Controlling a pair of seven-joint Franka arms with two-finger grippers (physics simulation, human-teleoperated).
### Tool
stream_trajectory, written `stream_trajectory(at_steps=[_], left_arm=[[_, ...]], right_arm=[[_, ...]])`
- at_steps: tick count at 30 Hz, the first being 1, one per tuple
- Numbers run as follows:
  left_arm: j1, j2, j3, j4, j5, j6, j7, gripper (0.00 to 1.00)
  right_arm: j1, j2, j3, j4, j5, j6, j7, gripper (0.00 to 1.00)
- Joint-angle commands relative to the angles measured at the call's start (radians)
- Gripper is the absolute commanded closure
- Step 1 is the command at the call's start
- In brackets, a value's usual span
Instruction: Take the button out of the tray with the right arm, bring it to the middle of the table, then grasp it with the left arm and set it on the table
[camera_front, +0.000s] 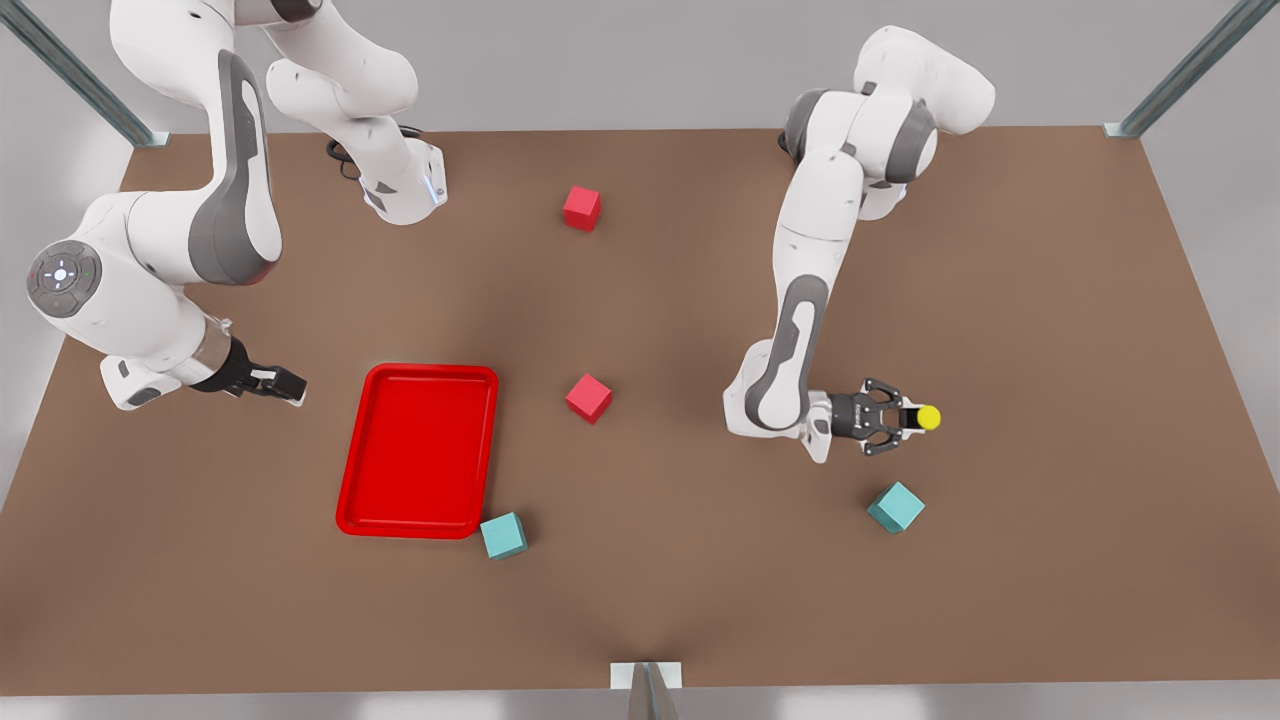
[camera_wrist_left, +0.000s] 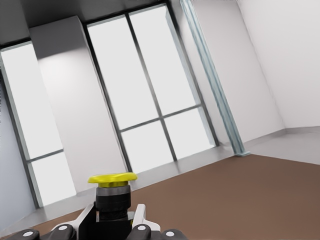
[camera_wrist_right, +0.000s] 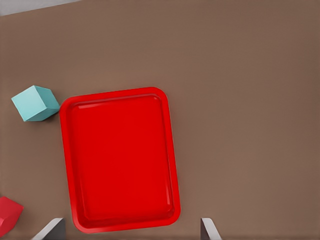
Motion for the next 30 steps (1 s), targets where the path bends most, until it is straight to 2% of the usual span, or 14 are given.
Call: stream_trajectory(at_steps=[1,4,8,10,30], left_arm=[[0.003,0.013,-0.001,0.002,-0.015,-0.017,-0.420,0.55],[0.003,0.016,-0.007,0.044,-0.067,-0.012,-0.429,0.55],[0.003,0.019,-0.009,0.049,-0.142,0.100,-0.466,0.55],[0.003,0.062,-0.007,0.069,-0.142,0.102,-0.492,0.55],[-0.029,0.112,-0.019,0.069,-0.142,0.089,-0.538,0.55]], right_arm=[[0.000,-0.001,-0.001,0.001,0.001,-0.001,-0.001,0.00],[0.000,-0.001,-0.001,0.001,0.001,-0.001,-0.001,0.00],[0.001,-0.001,-0.001,0.001,0.001,-0.001,-0.001,0.00],[0.001,-0.001,-0.001,0.001,0.001,-0.001,-0.001,0.00],[0.001,0.001,0.001,0.013,0.001,-0.004,-0.001,0.00]])
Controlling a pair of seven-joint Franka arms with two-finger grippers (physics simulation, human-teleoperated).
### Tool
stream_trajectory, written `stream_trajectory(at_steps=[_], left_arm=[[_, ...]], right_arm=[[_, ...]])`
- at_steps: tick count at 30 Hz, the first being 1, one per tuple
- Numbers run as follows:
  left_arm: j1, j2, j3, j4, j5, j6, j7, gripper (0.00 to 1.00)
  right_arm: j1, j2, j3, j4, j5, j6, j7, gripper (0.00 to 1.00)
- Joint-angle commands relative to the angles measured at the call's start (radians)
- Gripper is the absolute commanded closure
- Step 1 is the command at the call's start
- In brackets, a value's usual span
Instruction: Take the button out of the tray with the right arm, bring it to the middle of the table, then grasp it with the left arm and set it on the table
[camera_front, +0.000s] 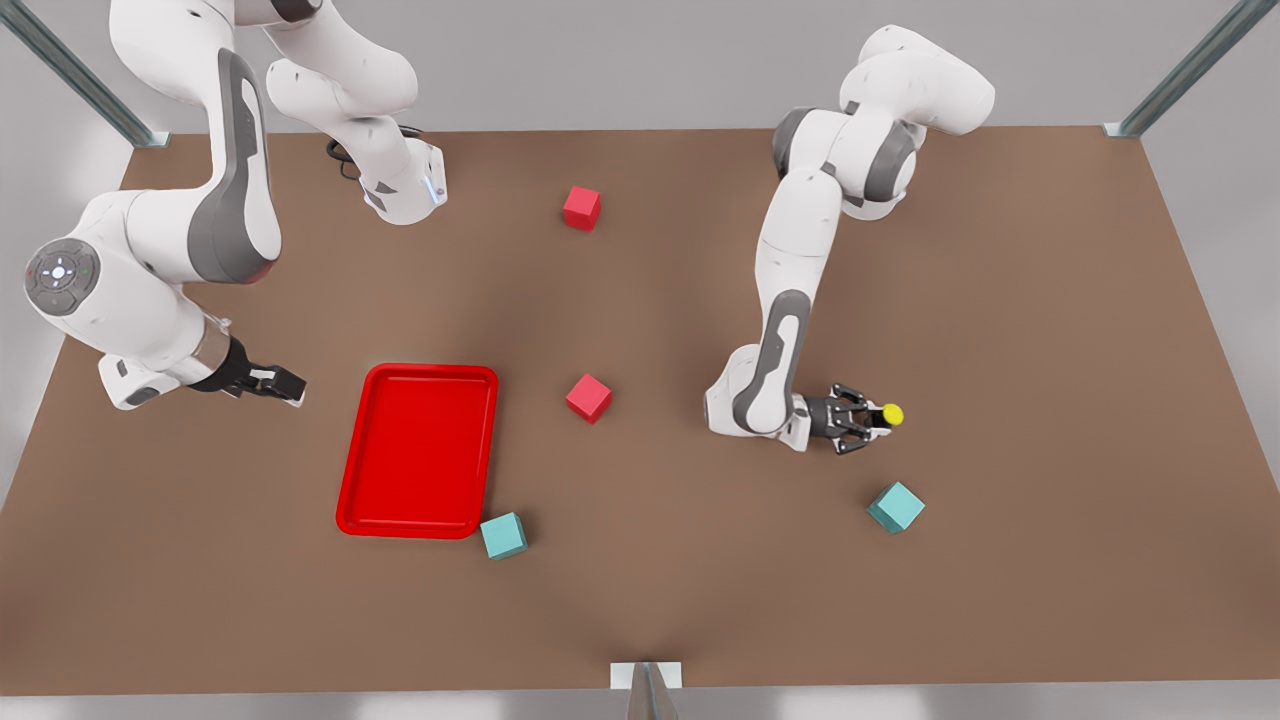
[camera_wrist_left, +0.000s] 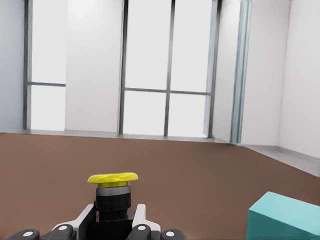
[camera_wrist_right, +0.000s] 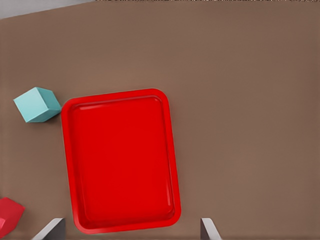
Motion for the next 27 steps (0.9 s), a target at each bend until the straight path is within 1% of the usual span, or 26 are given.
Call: stream_trajectory(at_steps=[1,18,27], left_arm=[[-0.002,0.002,0.000,0.000,0.002,-0.004,-0.119,0.55],[-0.005,0.020,-0.030,0.001,-0.001,-0.001,-0.128,0.55],[-0.005,0.020,-0.056,0.001,-0.015,-0.004,-0.127,0.51]], right_arm=[[0.000,0.003,0.000,0.003,0.001,-0.003,0.000,0.00],[0.000,0.026,0.000,0.035,0.001,-0.004,0.000,0.00],[0.000,0.026,0.000,0.035,0.001,-0.004,0.000,0.00]])
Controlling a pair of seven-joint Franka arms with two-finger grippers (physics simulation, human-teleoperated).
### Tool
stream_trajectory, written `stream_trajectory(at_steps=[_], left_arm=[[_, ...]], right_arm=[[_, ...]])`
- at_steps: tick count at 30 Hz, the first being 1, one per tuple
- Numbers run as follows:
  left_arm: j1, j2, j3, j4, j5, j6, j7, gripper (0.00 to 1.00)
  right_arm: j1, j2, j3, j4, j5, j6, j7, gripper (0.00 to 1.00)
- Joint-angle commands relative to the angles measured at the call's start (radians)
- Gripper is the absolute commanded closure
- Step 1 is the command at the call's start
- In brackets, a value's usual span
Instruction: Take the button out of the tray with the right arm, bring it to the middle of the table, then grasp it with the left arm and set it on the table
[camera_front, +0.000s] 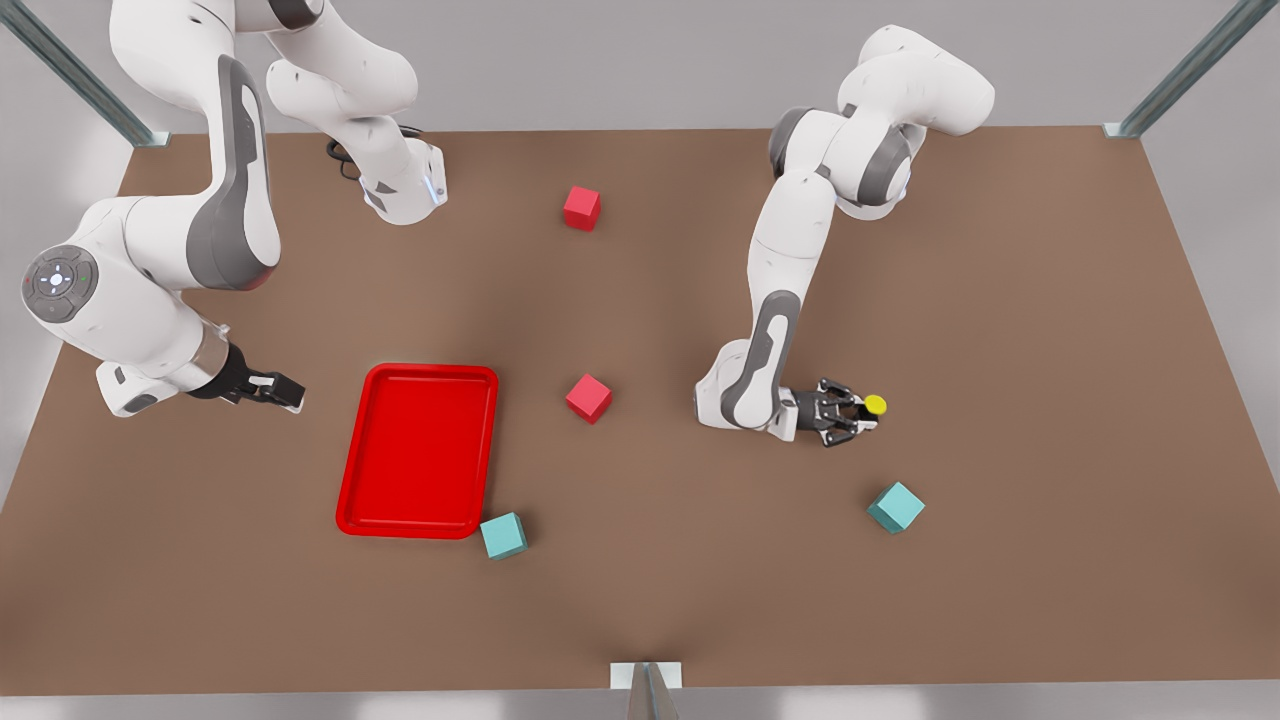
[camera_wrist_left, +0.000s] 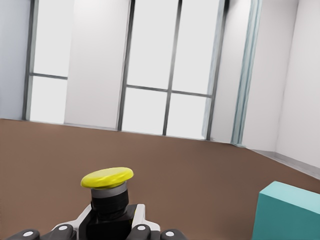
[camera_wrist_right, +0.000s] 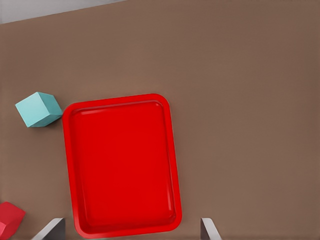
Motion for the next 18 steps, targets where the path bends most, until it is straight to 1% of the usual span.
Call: stream_trajectory(at_steps=[1,2,3,4,5,6,10,13,15,18], left_arm=[[-0.006,0.005,-0.007,-0.002,-0.010,0.022,-0.029,0.51],[-0.010,0.005,-0.007,-0.002,-0.010,0.022,-0.029,0.49],[-0.010,0.005,-0.007,-0.002,-0.010,0.022,-0.027,0.46],[-0.010,0.005,-0.007,-0.002,-0.010,0.022,-0.024,0.35],[-0.010,0.005,-0.007,-0.002,-0.010,0.022,-0.018,0.10],[-0.011,0.005,-0.007,-0.002,-0.010,0.021,-0.013,0.00],[-0.013,0.002,-0.016,-0.002,-0.010,0.021,-0.012,0.00],[-0.022,-0.012,-0.045,-0.005,-0.019,-0.002,-0.007,0.00],[-0.026,-0.036,-0.071,-0.019,-0.024,-0.030,-0.003,0.00],[-0.036,-0.094,-0.075,-0.071,-0.024,-0.042,0.014,0.00]], right_arm=[[0.000,-0.001,0.000,0.000,0.001,0.000,0.000,0.00],[0.000,-0.001,0.000,0.000,0.001,0.000,-0.002,0.00],[0.000,-0.001,0.000,0.000,0.001,0.000,-0.002,0.00],[0.000,-0.001,0.000,0.000,0.001,0.000,-0.002,0.00],[0.000,-0.001,0.000,0.000,0.001,0.000,-0.002,0.00],[0.000,-0.001,0.000,0.000,0.001,0.000,-0.002,0.00],[0.000,0.001,0.000,0.000,0.001,0.000,-0.002,0.00],[0.000,-0.001,0.000,-0.001,0.001,0.000,-0.002,0.00],[0.000,0.001,0.000,-0.001,0.001,0.000,-0.003,0.00],[0.000,0.001,0.000,-0.001,0.001,0.000,-0.003,0.00]])
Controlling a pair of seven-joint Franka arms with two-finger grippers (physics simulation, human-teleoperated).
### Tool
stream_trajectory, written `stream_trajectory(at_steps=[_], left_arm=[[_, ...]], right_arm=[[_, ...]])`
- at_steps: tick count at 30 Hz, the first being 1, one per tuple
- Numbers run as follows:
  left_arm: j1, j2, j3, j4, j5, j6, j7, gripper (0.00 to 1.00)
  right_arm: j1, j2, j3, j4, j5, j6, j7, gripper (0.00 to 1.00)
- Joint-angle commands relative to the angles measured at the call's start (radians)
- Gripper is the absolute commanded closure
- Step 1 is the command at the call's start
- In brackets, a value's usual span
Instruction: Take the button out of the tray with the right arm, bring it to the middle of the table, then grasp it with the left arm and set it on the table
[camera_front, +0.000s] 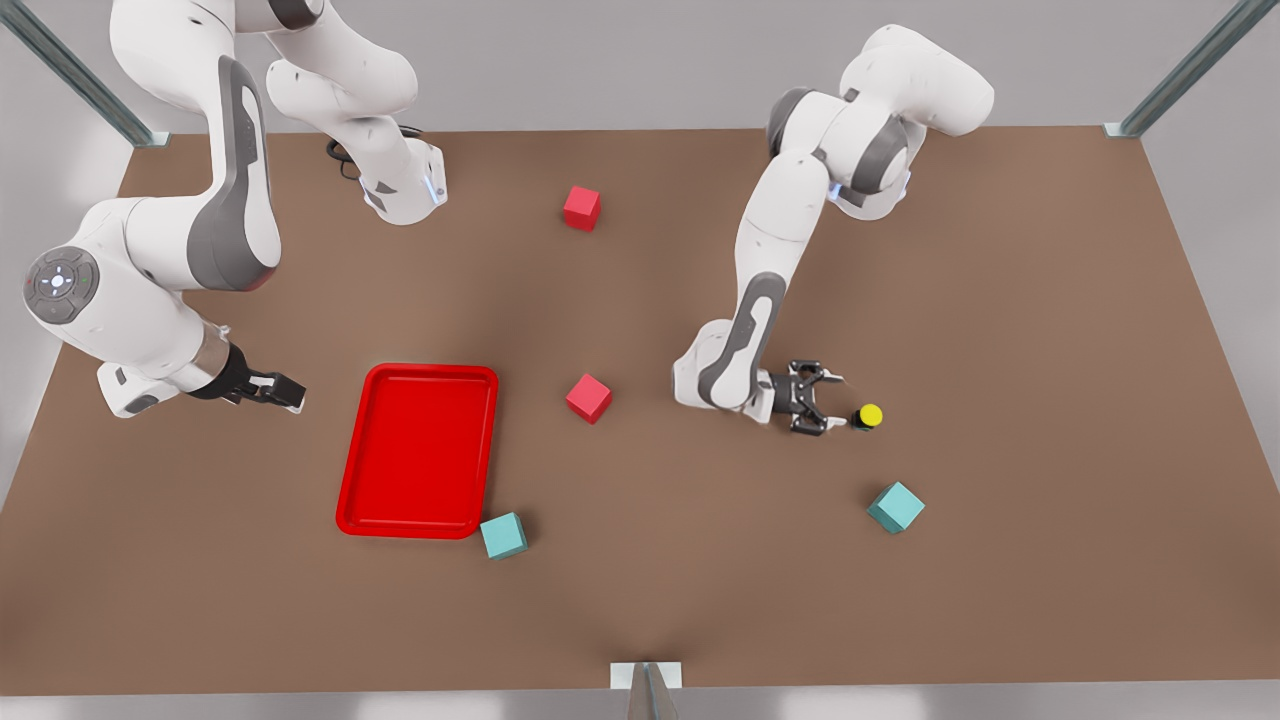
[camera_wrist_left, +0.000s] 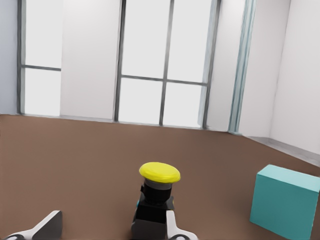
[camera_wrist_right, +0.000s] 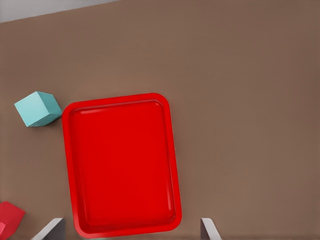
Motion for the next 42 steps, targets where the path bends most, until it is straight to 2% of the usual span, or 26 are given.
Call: stream_trajectory(at_steps=[1,6,9,13,16,18,20,21,22,23,24,25,30,42], left_arm=[[-0.003,-0.031,-0.002,-0.019,-0.006,-0.020,0.029,0.00],[-0.005,-0.139,-0.023,-0.050,-0.021,-0.083,0.118,0.00],[0.014,-0.376,-0.023,-0.096,-0.073,-0.086,0.438,0.00],[0.060,-0.654,-0.012,-0.070,-0.412,0.028,1.132,0.00],[0.199,-0.674,-0.009,0.096,-0.745,0.049,1.618,0.00],[0.374,-0.705,-0.009,0.128,-1.015,0.046,2.080,0.00],[0.560,-0.705,-0.009,0.133,-1.145,0.014,2.657,0.00],[0.610,-0.697,-0.005,0.180,-1.142,-0.044,2.873,0.00],[0.609,-0.722,0.044,0.189,-1.120,-0.054,2.958,0.00],[0.569,-0.757,0.031,0.159,-0.997,0.006,2.939,0.00],[0.557,-0.843,0.026,0.030,-0.945,0.118,2.939,0.00],[0.558,-0.864,0.026,-0.012,-0.946,0.159,2.936,0.00],[0.557,-0.820,0.000,0.044,-0.948,0.153,2.915,0.00],[0.558,-0.797,0.000,0.044,-0.951,0.150,2.902,0.00]], right_arm=[[0.000,-0.001,0.000,0.000,0.001,0.000,-0.003,0.00],[0.000,-0.001,0.000,0.000,0.001,0.000,-0.003,0.00],[0.000,-0.001,0.000,0.000,0.002,0.000,-0.003,0.00],[0.000,-0.001,0.000,0.000,0.002,0.000,-0.003,0.00],[0.000,-0.001,0.000,0.002,0.002,0.000,-0.003,0.00],[0.000,-0.001,0.000,0.000,0.002,0.000,-0.003,0.00],[0.000,-0.001,0.000,0.002,0.001,0.000,-0.003,0.00],[0.000,-0.001,0.000,0.000,0.002,0.000,-0.003,0.00],[0.000,-0.001,0.000,0.000,0.002,0.000,-0.003,0.00],[0.000,-0.001,0.000,0.000,0.002,0.000,-0.003,0.00],[0.000,-0.001,0.000,0.000,0.002,0.000,-0.004,0.00],[0.000,-0.001,0.000,0.000,0.002,0.000,-0.004,0.00],[0.000,-0.001,0.000,0.000,0.002,0.000,-0.003,0.00],[0.000,-0.001,0.000,0.002,0.002,0.000,-0.003,0.00]])
